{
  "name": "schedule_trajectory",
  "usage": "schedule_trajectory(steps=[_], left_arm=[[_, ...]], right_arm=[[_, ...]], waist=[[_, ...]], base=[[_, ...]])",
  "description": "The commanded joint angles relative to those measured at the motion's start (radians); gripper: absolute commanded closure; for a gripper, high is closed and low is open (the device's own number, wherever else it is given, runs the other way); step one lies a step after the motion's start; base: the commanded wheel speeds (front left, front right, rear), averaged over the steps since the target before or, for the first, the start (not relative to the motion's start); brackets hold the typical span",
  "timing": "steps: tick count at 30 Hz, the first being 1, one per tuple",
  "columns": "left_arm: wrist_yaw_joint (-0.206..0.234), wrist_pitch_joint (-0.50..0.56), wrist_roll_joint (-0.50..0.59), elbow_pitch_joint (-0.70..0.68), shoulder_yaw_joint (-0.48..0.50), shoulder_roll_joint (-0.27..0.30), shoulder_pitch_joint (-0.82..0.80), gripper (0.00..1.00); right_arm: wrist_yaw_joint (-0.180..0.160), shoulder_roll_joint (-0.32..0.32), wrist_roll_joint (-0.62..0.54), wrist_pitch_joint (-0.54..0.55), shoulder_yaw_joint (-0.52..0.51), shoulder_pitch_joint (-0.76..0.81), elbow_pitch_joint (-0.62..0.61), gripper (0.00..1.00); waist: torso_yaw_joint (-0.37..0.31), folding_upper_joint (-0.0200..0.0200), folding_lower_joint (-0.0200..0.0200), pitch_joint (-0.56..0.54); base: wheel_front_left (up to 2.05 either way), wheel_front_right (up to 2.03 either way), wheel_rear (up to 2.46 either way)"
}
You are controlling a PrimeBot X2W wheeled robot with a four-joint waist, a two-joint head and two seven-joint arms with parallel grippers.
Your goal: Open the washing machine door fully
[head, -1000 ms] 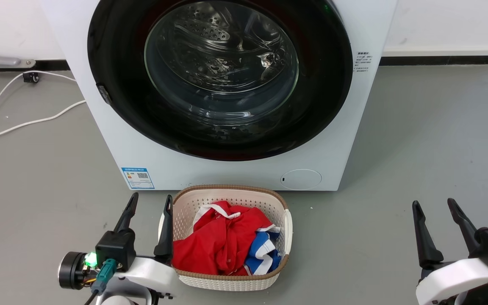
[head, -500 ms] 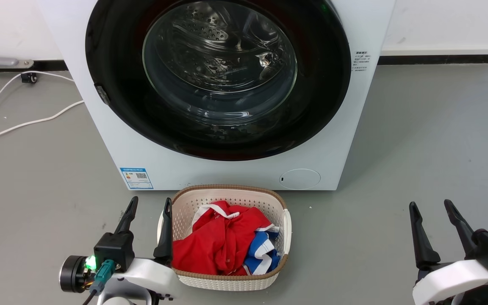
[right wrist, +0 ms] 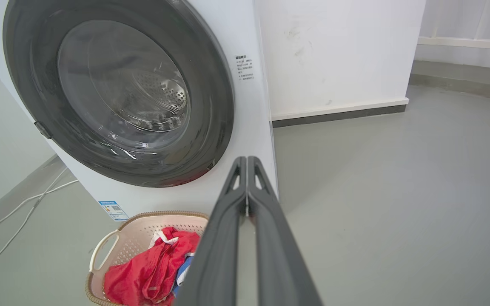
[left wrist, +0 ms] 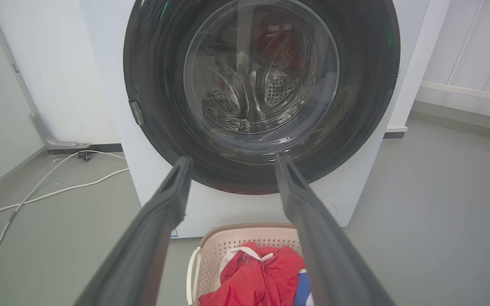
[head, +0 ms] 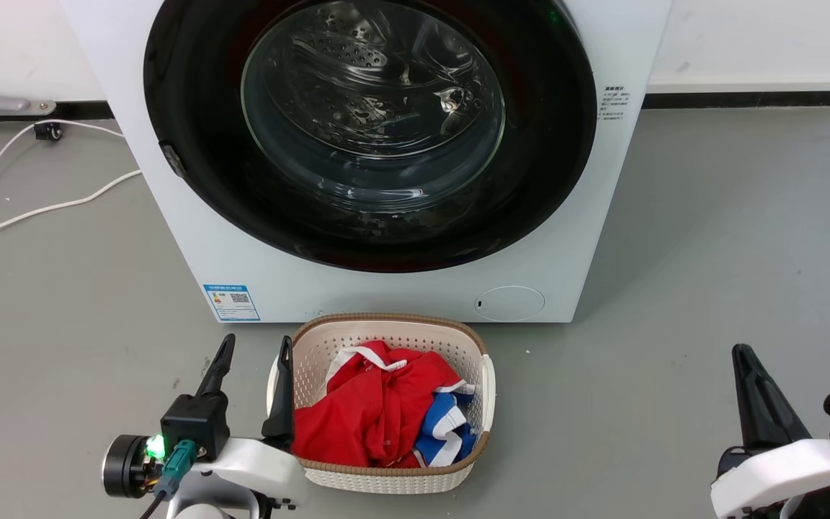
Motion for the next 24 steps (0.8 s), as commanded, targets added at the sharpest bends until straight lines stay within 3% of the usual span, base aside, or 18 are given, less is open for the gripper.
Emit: schedule_trajectory(steps=[1, 5, 12, 16, 21, 24], left_arm=[[0.003, -0.003, -0.005, 0.0, -0.001, 0.002, -0.014, 0.0], [0.007, -0.003, -0.007, -0.001, -0.003, 0.002, -0.014, 0.0], [0.007, -0.004, -0.015, -0.001, -0.011, -0.001, -0.022, 0.0], [0.006, -0.005, -0.017, -0.002, -0.019, -0.004, -0.033, 0.0], [0.01, -0.006, -0.017, -0.008, -0.02, -0.006, -0.044, 0.0], [0.01, -0.007, -0.014, -0.012, -0.024, -0.005, -0.053, 0.0]], right_arm=[[0.0, 0.004, 0.018, 0.005, -0.005, -0.016, 0.003, 1.0], [0.0, 0.004, 0.17, 0.029, -0.032, -0.027, 0.011, 1.0], [0.0, 0.004, 0.841, 0.088, -0.08, -0.077, 0.128, 1.0], [0.0, 0.004, 1.136, 0.113, -0.111, -0.116, 0.196, 1.0], [0.0, 0.003, 1.392, 0.164, -0.165, -0.2, 0.285, 1.0], [0.0, -0.027, 1.476, 0.204, -0.188, -0.273, 0.352, 1.0]], waist=[[0.0, 0.0, 0.0, 0.0], [0.0, 0.0, 0.0, 0.001], [0.004, 0.0, 0.0, 0.008], [0.011, 0.0, 0.0, 0.02], [0.012, 0.0, 0.0, 0.047], [0.015, 0.0, 0.0, 0.068]], base=[[0.0, 0.0, 0.0], [0.0, 0.0, 0.0], [0.0, 0.0, 0.0], [0.0, 0.0, 0.0], [0.0, 0.0, 0.0], [0.0, 0.0, 0.0]])
